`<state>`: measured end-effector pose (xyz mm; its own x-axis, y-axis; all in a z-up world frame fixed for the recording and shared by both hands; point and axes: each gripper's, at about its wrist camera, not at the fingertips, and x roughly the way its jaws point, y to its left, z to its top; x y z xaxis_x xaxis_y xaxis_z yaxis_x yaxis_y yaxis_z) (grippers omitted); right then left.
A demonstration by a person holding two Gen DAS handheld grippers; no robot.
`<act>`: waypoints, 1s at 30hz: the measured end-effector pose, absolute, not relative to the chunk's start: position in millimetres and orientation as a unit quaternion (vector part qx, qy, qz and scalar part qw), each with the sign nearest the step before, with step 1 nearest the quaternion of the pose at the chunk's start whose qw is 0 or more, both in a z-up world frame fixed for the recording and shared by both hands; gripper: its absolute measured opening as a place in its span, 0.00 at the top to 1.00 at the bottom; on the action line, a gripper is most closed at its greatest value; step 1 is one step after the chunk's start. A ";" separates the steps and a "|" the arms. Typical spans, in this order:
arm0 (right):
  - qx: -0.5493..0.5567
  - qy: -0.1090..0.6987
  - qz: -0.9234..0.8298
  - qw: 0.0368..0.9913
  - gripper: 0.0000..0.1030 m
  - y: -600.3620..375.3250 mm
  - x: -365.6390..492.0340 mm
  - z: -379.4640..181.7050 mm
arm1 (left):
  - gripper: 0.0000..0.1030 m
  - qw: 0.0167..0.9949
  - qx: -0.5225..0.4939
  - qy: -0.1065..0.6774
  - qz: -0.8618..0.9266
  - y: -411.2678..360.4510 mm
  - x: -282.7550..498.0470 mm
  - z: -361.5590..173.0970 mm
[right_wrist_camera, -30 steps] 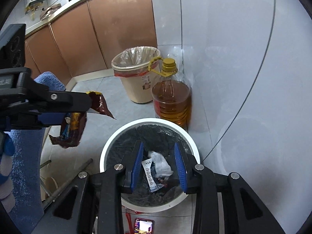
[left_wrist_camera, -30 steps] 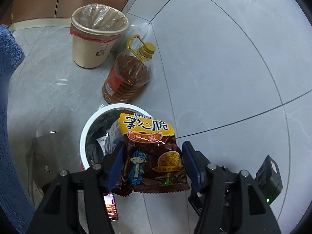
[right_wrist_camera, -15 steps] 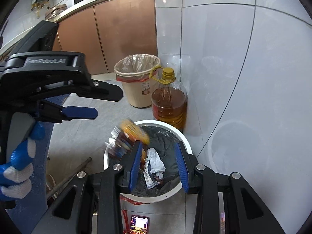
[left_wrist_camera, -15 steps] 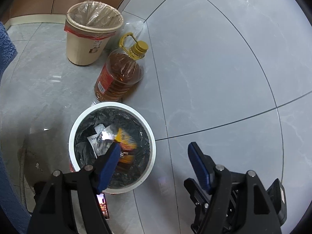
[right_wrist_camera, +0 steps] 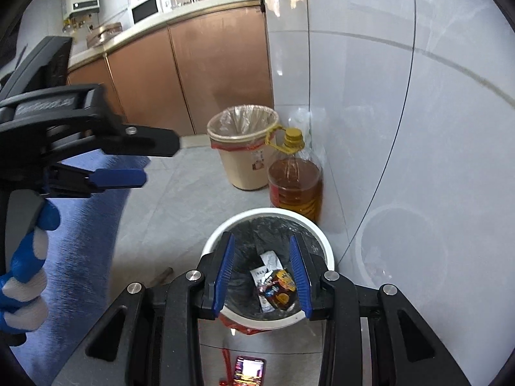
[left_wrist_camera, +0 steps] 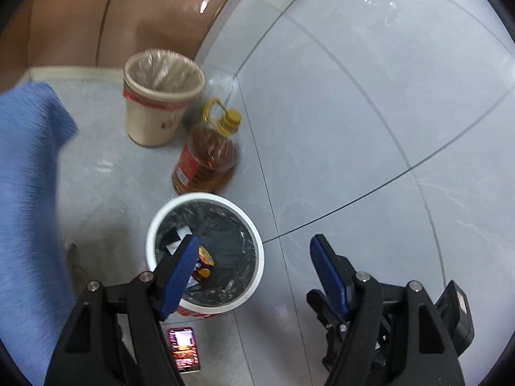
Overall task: Collect trash
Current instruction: 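Move both open tools back toward the table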
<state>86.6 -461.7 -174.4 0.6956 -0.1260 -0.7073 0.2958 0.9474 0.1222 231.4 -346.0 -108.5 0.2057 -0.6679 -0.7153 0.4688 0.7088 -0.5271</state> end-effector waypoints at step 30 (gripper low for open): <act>0.058 0.262 0.023 0.963 0.63 -289.7 -0.7 -21.2 | 0.32 0.903 -0.087 0.359 -0.220 -46.0 55.4 18.5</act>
